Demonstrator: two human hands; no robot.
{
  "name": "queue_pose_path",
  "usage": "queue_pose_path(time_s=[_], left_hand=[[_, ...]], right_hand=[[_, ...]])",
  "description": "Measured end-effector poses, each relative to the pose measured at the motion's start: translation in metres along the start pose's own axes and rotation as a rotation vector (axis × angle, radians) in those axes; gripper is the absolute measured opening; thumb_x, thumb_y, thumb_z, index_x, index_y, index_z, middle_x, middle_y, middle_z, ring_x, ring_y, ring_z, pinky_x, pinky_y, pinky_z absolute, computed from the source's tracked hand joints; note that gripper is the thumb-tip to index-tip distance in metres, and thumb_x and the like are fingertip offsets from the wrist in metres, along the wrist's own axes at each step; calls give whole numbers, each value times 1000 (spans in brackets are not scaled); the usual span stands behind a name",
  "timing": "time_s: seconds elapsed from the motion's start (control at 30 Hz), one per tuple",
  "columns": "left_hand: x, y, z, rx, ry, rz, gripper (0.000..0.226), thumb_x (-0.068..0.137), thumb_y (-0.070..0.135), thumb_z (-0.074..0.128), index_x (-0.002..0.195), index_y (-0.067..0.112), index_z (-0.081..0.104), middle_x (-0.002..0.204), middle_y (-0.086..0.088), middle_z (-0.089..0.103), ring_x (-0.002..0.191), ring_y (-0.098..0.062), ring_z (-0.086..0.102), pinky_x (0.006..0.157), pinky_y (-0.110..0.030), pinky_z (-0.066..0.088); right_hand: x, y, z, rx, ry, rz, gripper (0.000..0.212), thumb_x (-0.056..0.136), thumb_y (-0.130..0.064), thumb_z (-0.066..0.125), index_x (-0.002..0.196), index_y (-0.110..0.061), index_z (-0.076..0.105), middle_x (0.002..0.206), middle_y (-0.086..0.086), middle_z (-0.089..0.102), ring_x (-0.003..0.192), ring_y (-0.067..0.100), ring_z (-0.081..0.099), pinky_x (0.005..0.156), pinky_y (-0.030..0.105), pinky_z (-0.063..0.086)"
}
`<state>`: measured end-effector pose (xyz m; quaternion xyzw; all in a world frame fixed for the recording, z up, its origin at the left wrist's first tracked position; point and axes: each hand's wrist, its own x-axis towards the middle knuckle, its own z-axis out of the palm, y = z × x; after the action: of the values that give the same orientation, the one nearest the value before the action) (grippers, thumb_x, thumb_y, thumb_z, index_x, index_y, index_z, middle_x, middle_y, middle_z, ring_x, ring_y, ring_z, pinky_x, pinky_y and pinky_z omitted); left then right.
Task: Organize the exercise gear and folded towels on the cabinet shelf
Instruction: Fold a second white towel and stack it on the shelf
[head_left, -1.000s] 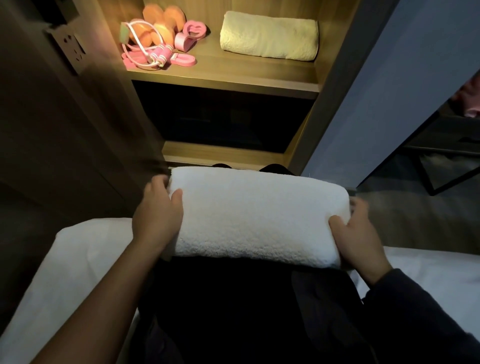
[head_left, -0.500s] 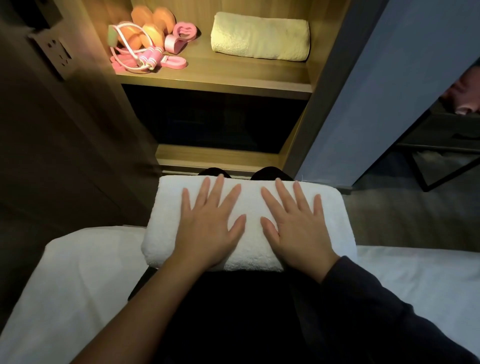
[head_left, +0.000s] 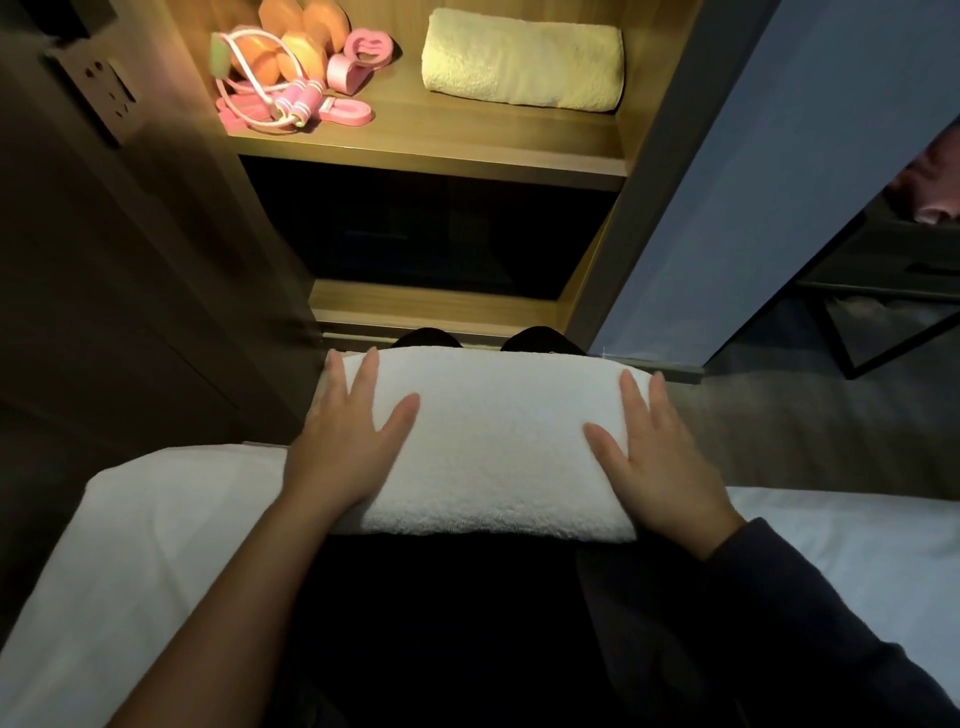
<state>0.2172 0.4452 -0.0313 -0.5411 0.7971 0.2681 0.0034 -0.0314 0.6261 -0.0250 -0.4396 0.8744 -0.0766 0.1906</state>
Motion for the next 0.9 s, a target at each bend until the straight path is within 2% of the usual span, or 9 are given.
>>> queue_pose_path(time_s=[0.07,0.13,0.2,0.27,0.37,0.43,0.67,0.8,0.9], left_hand=[[7,-13,-11,-139,-76,-69,83,82,81,24,151,45,-4,164,-2,4,142,-38,29,105,-56,34],[12,-24,-22,-435,-170,-207,93,80,78,42,154,36,5,156,-11,30,134,-37,40,108,-54,34],[9,-34,-28,-693,-263,-357,102,67,78,51,149,22,31,142,-9,49,122,-29,50,107,-48,36],[2,-44,-32,-822,-364,-436,92,56,78,60,131,26,49,123,-5,61,110,-26,57,101,-45,41],[-3,-56,-32,-934,-450,-448,97,32,80,78,115,31,60,109,-6,71,107,-30,63,90,-46,50],[-2,-57,-31,-997,-451,-436,80,45,73,77,112,33,62,110,-7,72,106,-29,64,86,-43,51],[25,-40,-35,-1174,-289,-376,28,88,37,60,105,16,67,96,-5,76,82,-18,73,74,-36,49],[72,-19,-51,-1166,-202,-337,25,97,34,54,101,13,67,89,-4,77,75,-16,74,71,-35,49],[122,2,-69,-1128,-189,-286,26,99,35,50,106,14,65,109,-9,72,92,-22,70,79,-38,50]], right_hand=[[3,10,-10,207,-61,48,86,85,-77,19,154,-33,-7,162,-4,8,141,24,31,102,40,37],[5,18,-17,514,-76,101,70,95,-60,35,154,-29,13,146,-6,38,120,15,48,92,29,36],[4,27,-22,740,-108,198,46,96,-54,43,135,-28,45,129,-5,59,101,6,58,79,22,43],[-1,34,-28,829,-220,317,43,89,-62,48,111,-28,60,101,-10,71,89,3,64,68,20,45],[-3,50,-30,1014,-392,399,48,82,-65,55,111,-28,66,103,-7,75,97,13,71,79,30,52],[0,53,-30,1117,-435,364,49,83,-57,59,118,-23,65,112,-1,73,102,16,70,81,31,51],[34,43,-38,1244,-301,293,44,80,-45,64,111,-14,69,107,6,74,96,19,72,67,26,57],[85,32,-54,1288,-194,264,29,95,-35,57,109,-12,68,103,4,76,92,17,73,61,22,57],[138,25,-69,1269,-126,237,27,97,-33,56,112,-13,66,106,1,75,96,17,72,68,25,57]])
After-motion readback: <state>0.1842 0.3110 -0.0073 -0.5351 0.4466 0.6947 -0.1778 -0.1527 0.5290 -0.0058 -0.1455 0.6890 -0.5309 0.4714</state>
